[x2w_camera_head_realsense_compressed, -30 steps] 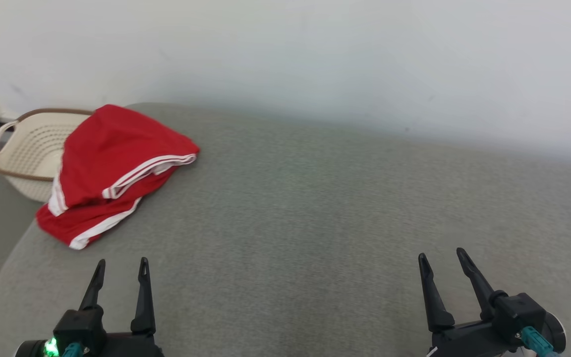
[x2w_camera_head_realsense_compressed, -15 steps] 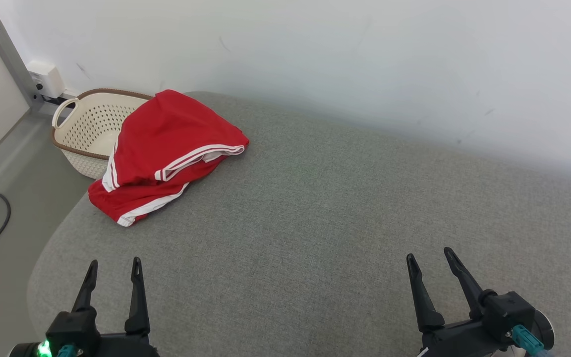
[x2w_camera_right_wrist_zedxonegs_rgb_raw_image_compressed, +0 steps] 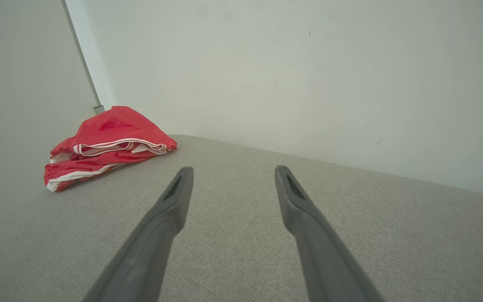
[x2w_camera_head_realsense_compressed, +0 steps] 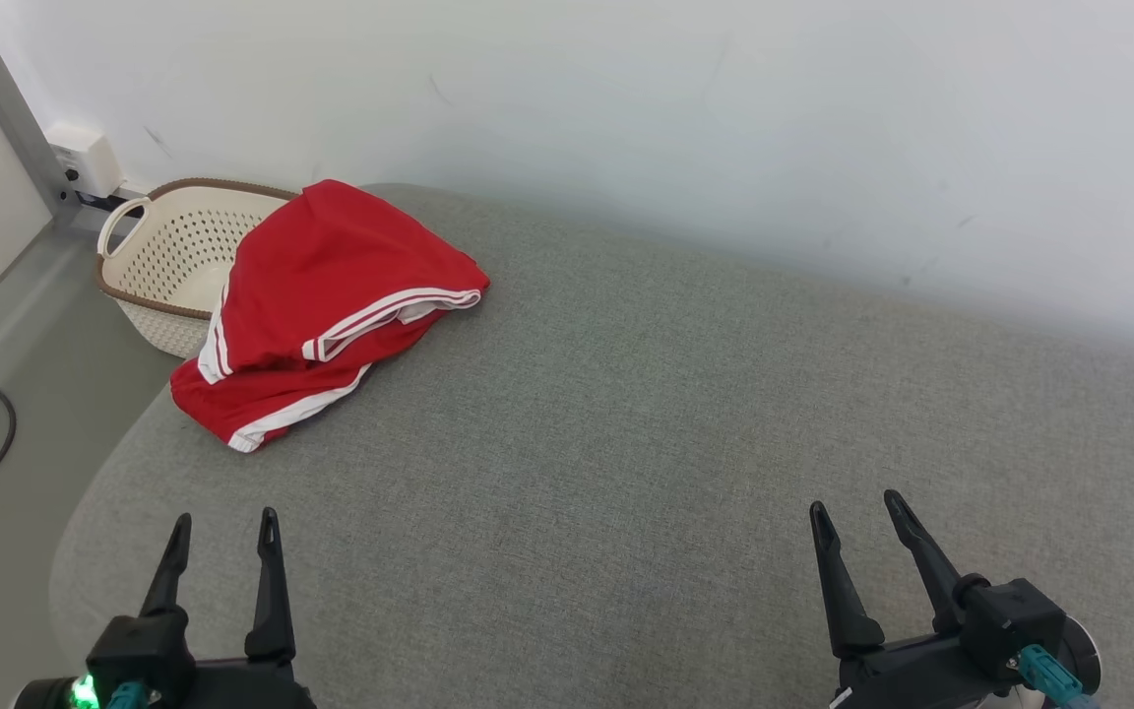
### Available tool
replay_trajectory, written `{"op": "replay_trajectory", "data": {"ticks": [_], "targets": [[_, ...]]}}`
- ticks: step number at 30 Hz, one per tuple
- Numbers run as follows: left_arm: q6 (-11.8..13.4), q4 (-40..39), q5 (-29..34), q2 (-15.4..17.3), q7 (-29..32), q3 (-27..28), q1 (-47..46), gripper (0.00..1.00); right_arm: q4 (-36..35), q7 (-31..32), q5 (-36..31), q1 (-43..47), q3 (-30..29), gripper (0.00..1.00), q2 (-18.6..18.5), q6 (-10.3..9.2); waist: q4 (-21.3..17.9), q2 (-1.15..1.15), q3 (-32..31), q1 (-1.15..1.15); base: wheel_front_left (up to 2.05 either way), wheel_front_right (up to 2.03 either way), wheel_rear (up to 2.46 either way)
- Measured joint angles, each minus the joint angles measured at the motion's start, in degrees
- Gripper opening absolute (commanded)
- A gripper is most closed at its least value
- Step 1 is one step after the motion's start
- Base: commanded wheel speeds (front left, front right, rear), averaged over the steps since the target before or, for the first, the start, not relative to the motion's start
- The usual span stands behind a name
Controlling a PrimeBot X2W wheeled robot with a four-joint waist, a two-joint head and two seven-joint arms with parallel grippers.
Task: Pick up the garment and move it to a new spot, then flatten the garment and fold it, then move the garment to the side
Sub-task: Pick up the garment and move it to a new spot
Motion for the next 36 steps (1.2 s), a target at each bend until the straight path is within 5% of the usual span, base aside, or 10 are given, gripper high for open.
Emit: {"op": "replay_trajectory", "data": {"ticks": [8,17,25,36], "targets": [[0.01,-3.94,-0.73,1.53,1.55,1.21,-2.79,1.00,-0.23,-0.03,0.19,-0.19,0.16,1.00,0.10,0.00,-0.06,0.00,0.33,0.00,0.00,0.00,0.00],[-2.67,-4.27,-3.00,7.72,6.42,5.19,-18.46,1.00,-1.08,0.04,0.43,-1.75,1.08,1.00,-0.31,0.00,-3.15,0.00,1.62,0.00,0.00,0.00,0.00],[-6.35,13.58,-6.90,13.32,12.26,8.13,-30.20,1.00,-1.71,0.04,1.02,-3.97,1.86,1.00,-1.88,0.00,-8.55,0.00,4.51,0.00,0.00,0.00,0.00],[-9.80,36.65,-11.15,15.57,19.23,8.95,-35.93,1.00,-2.85,0.51,2.08,-7.14,2.48,1.00,-4.21,0.00,-14.38,0.01,11.37,0.01,0.00,0.00,0.00]]}}
